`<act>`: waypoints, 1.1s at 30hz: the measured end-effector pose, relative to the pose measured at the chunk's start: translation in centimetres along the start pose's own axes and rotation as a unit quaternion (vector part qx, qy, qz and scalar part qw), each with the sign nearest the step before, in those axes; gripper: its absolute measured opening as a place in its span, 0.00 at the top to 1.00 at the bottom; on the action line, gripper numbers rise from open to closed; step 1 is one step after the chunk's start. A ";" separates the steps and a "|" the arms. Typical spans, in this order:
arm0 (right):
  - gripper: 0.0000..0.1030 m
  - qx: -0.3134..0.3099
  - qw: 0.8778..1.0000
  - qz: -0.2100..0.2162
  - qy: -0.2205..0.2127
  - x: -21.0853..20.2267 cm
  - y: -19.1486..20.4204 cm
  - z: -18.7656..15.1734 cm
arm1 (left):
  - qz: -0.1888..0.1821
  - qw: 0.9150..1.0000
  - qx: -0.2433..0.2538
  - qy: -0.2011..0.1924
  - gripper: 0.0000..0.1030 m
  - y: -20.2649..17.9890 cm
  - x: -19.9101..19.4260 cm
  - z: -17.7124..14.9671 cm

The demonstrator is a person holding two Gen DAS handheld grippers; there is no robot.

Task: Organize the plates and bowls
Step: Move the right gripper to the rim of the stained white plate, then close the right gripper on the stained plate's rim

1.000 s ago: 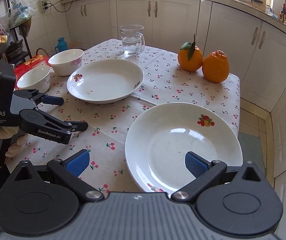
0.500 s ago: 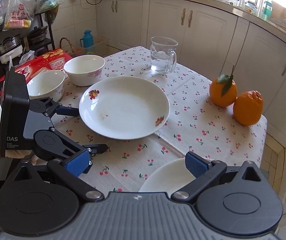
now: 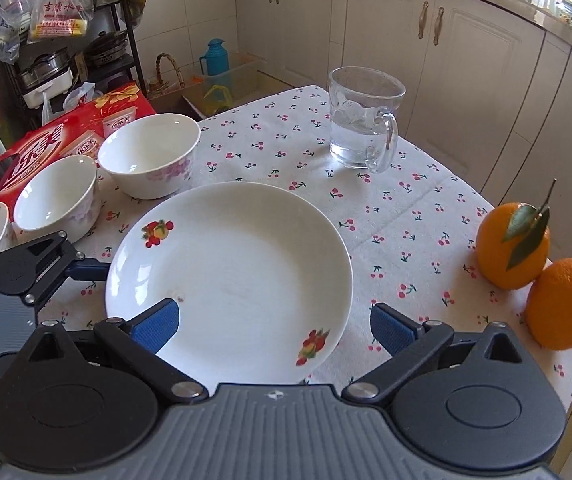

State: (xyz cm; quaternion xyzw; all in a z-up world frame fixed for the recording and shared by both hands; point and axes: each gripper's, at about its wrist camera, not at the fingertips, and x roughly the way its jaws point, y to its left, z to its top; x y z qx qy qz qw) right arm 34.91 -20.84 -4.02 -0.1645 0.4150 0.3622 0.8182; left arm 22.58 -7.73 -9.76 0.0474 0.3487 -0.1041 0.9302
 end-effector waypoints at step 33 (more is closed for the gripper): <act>0.47 -0.028 0.988 0.121 0.089 8.7 -5.2 5.4 | -0.014 1.000 0.004 -0.010 0.17 0.8 -0.1 0.2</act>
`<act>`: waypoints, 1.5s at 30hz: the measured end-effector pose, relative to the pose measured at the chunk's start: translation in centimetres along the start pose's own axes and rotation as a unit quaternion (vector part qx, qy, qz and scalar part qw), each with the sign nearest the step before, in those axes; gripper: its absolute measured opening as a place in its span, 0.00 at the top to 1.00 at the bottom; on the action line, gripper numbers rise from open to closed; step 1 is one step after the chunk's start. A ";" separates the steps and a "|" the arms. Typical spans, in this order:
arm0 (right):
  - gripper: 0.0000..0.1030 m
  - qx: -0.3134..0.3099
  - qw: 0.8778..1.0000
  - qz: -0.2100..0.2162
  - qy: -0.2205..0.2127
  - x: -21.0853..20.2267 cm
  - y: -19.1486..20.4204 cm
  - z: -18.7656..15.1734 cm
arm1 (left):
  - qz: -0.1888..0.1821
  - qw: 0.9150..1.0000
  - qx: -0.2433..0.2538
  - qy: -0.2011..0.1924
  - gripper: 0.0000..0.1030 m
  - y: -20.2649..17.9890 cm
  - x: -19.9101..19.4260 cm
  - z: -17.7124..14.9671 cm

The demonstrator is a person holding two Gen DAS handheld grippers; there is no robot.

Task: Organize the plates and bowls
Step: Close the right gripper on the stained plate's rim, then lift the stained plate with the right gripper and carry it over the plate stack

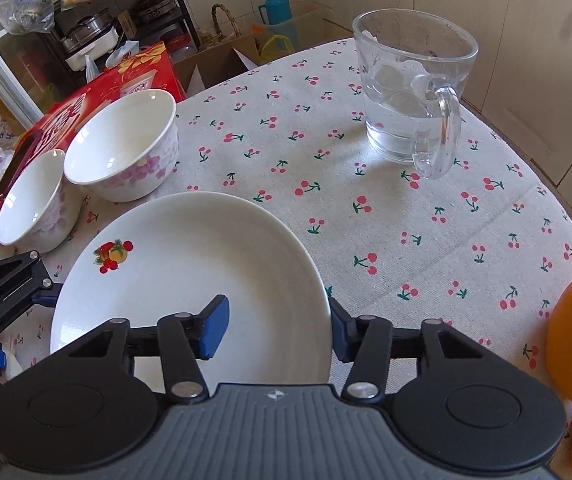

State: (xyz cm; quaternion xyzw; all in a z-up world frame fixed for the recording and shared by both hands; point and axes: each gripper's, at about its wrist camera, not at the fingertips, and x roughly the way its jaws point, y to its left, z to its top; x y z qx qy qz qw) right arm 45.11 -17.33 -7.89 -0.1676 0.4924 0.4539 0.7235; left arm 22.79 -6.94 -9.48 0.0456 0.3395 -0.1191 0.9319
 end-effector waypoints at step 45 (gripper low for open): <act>0.42 0.058 0.996 -0.038 -0.051 -10.8 6.1 -10.7 | -0.094 0.991 0.096 0.001 0.17 -5.7 -8.2 0.0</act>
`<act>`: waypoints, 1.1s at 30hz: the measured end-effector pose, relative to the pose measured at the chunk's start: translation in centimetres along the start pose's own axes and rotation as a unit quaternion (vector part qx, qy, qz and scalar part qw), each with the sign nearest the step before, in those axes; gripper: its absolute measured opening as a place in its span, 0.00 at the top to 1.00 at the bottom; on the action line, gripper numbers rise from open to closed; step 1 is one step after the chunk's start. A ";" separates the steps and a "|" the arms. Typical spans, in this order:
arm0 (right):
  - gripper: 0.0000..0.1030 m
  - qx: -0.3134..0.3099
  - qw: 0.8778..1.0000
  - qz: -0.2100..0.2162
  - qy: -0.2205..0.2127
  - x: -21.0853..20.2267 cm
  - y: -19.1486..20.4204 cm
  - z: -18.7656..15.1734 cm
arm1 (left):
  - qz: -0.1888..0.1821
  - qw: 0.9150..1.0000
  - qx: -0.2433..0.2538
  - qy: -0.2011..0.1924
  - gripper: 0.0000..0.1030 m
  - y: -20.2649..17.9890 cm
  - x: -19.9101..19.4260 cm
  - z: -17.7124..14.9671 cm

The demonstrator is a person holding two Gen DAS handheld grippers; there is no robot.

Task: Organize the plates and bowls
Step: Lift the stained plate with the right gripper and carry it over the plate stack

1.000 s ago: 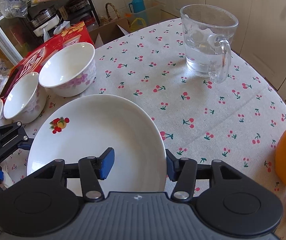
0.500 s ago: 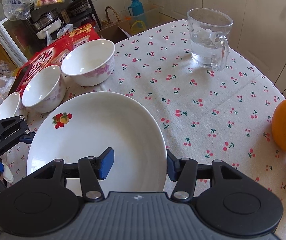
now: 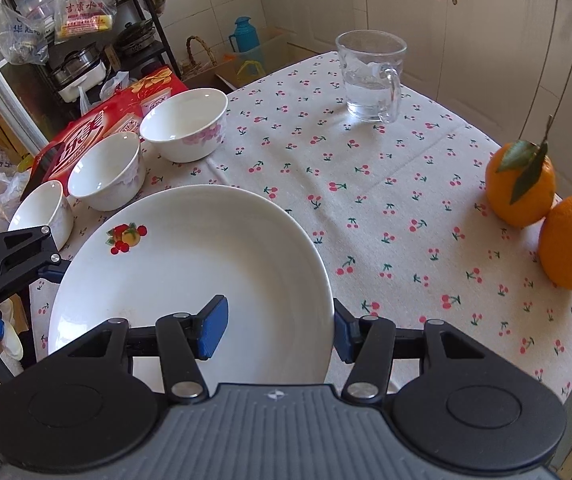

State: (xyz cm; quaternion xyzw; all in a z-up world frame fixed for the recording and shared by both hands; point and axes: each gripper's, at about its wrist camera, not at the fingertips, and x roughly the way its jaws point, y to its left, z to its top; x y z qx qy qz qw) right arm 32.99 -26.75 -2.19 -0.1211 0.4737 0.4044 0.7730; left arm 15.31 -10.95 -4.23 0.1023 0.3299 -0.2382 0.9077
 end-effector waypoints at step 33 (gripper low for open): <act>0.42 0.112 0.992 -0.054 -0.035 -5.3 -4.3 -11.4 | -0.070 0.995 0.071 0.022 0.17 -6.1 3.4 2.1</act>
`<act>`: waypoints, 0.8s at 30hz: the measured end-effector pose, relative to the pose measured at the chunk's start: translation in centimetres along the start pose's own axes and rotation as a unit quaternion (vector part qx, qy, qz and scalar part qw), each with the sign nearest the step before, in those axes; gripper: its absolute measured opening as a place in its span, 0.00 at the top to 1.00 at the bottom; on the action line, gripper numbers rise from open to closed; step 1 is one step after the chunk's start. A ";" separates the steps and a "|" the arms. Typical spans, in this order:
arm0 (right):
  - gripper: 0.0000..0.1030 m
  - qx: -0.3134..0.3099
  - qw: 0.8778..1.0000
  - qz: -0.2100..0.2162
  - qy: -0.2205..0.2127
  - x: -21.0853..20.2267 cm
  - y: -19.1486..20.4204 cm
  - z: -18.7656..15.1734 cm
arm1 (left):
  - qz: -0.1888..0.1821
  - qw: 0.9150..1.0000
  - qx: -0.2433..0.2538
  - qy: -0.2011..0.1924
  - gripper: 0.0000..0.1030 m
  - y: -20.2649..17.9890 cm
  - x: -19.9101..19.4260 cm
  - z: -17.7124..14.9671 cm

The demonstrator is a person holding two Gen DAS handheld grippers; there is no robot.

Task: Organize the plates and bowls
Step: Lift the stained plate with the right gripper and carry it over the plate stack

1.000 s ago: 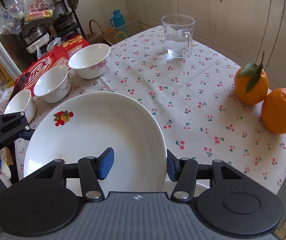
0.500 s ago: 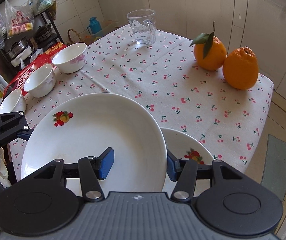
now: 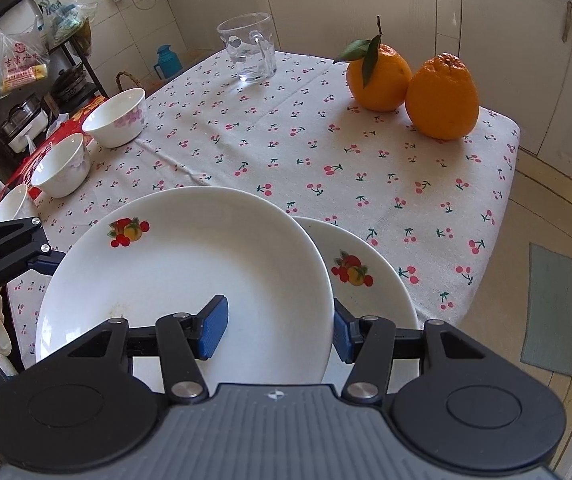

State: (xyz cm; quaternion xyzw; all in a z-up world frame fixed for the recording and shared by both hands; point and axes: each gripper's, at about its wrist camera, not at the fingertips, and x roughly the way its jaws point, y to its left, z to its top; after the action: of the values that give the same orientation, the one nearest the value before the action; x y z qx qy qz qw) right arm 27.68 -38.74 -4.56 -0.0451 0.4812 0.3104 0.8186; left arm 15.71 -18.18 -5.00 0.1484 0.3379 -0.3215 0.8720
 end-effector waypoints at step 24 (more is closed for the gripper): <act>0.41 0.035 0.999 -0.017 -0.011 -1.1 -1.5 -2.9 | -0.018 0.999 0.034 0.004 0.17 -0.6 1.5 0.4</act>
State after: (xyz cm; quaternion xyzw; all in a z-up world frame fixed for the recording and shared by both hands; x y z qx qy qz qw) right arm 25.90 -41.59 -5.54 -0.0215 0.4818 0.2800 0.8300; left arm 16.34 -19.55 -5.80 0.1730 0.3328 -0.3481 0.8592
